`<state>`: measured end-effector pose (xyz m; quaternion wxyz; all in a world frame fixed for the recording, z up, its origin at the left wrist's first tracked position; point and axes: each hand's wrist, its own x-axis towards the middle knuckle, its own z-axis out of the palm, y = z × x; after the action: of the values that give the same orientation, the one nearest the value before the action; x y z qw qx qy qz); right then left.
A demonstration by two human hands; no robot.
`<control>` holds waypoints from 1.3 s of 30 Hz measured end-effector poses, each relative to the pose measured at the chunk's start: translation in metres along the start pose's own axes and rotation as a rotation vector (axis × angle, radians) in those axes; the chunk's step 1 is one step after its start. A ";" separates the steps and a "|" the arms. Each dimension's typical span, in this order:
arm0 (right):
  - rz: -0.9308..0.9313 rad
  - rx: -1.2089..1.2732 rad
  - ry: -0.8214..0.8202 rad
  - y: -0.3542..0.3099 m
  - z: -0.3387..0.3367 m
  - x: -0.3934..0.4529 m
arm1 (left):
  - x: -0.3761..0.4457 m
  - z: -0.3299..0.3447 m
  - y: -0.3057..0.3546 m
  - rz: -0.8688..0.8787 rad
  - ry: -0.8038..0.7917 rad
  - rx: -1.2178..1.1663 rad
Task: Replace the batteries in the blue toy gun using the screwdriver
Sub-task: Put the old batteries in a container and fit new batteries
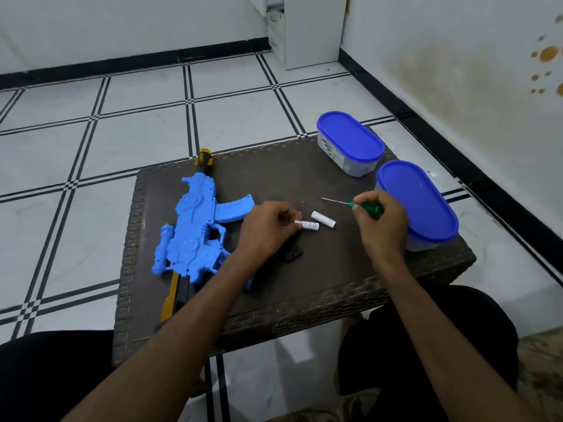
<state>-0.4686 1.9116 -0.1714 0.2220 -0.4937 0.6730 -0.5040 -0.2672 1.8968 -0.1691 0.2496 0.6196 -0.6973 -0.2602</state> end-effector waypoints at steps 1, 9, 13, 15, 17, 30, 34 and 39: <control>-0.015 -0.070 -0.033 0.002 0.001 -0.001 | 0.000 -0.001 0.000 0.031 0.003 0.066; -0.120 -0.294 -0.170 0.001 0.010 -0.009 | 0.001 0.002 0.000 0.146 0.017 0.297; -0.119 -0.326 -0.190 0.003 0.011 -0.008 | -0.001 -0.001 0.000 0.183 0.047 0.280; -0.125 -0.334 -0.203 0.003 0.012 -0.008 | -0.003 -0.003 -0.002 0.189 0.064 0.261; -0.130 -0.343 -0.227 0.003 0.013 -0.009 | -0.005 -0.005 -0.003 0.194 0.076 0.253; -0.365 -0.303 -0.157 -0.055 -0.012 0.033 | -0.001 -0.018 0.026 0.184 0.166 0.028; -0.304 -0.466 -0.194 -0.064 -0.008 0.083 | 0.010 -0.010 0.036 0.110 0.176 -0.148; -0.057 -0.834 -0.387 -0.061 0.006 0.145 | 0.031 -0.010 0.042 0.024 0.208 -0.314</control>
<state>-0.4970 1.7801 -0.0899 0.1120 -0.6441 0.7507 -0.0946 -0.2945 1.8692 -0.1331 0.4170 0.5883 -0.6258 -0.2971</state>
